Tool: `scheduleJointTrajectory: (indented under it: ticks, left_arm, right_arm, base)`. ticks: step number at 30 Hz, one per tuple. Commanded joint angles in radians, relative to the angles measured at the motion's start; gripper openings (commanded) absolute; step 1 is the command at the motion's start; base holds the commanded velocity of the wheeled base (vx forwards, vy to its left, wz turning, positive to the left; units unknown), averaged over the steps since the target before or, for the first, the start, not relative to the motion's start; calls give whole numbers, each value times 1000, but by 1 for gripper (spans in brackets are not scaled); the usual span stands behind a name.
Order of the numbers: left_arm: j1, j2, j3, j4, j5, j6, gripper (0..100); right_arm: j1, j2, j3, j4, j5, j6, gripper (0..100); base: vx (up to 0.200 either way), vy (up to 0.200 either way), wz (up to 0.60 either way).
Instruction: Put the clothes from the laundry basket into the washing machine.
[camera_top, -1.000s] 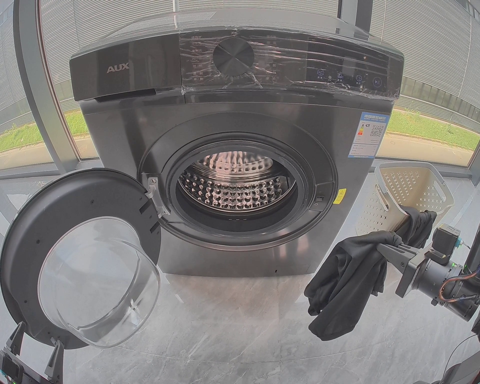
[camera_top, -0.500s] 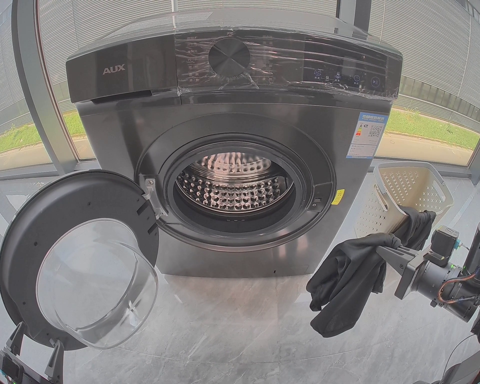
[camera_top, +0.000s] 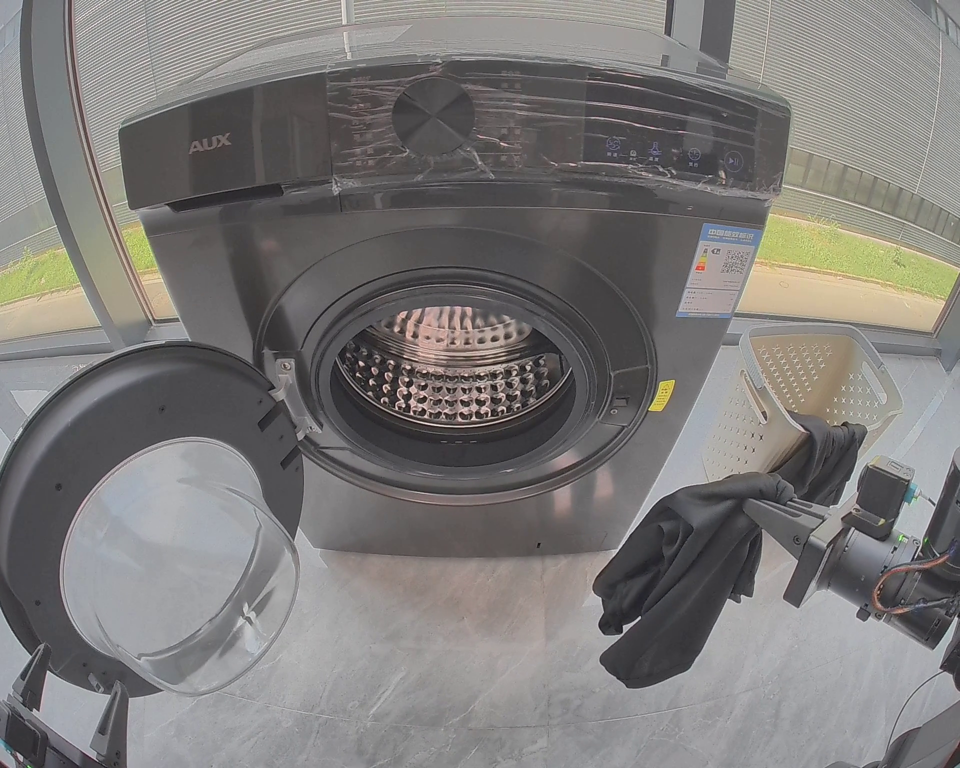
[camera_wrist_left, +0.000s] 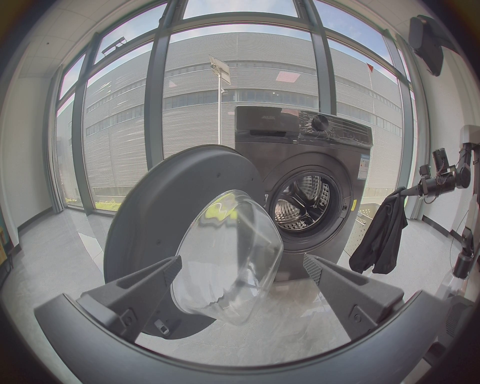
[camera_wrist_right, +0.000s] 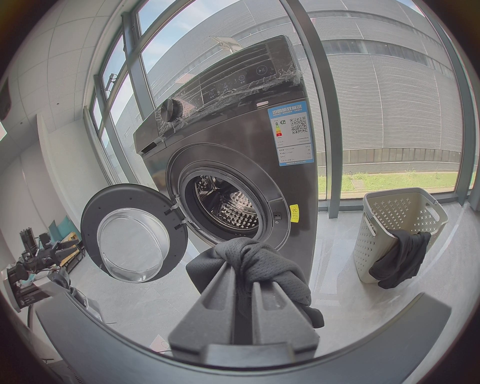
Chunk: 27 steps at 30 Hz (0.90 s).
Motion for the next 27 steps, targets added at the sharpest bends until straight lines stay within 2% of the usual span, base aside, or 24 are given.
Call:
scheduleJointTrajectory:
  ticks: [1,2,6,9,12,13,16,18,20,23,25,26,27]
  left_arm:
    - [1,-16,16,0,0,17,100]
    - [3,-16,15,0,-5,26,100]
    - [3,-16,16,0,-6,33,100]
    - [3,-16,16,0,-5,25,100]
    - [3,-16,16,0,-5,20,100]
    - [3,-16,16,-2,-3,34,100]
    - [3,-16,16,-3,-9,51,100]
    - [3,-16,10,-16,-18,40,100]
    - [3,-12,-64,-46,-38,14,100]
    - [0,31,-177,-19,-107,8,100]
    - [1,82,-185,4,-193,13,100]
    - [4,114,-185,10,-255,14,100]
    - [6,130,-183,12,-276,14,100]
  right_arm:
    - [22,7,-13,-2,-1,5,0]
    - [31,10,-19,-2,-1,6,0]
    - [60,76,-51,-4,-1,39,0]
    - [68,128,-70,-22,-6,40,0]
    - [74,208,-90,-102,-20,40,0]
    - [76,248,-103,-154,-32,37,0]
    - [97,311,-155,-237,-93,34,0]
    - [113,323,-192,-234,-116,36,0]
    - [123,343,-226,-234,-124,39,0]
    - [136,390,-284,-242,-126,51,0]
    - [142,409,-329,-246,-124,59,0]
    - [143,426,-358,-246,-126,68,0]
    - [145,432,-367,-245,-126,72,0]
  base:
    - [0,0,0]
    - [0,0,0]
    - [0,0,0]
    - [0,0,0]
    - [0,0,0]
    - [0,0,0]
    - [0,0,0]
    - [0,0,0]
    - [0,0,0]
    - [0,0,0]
    - [0,0,0]
    - [0,0,0]
    - [0,0,0]
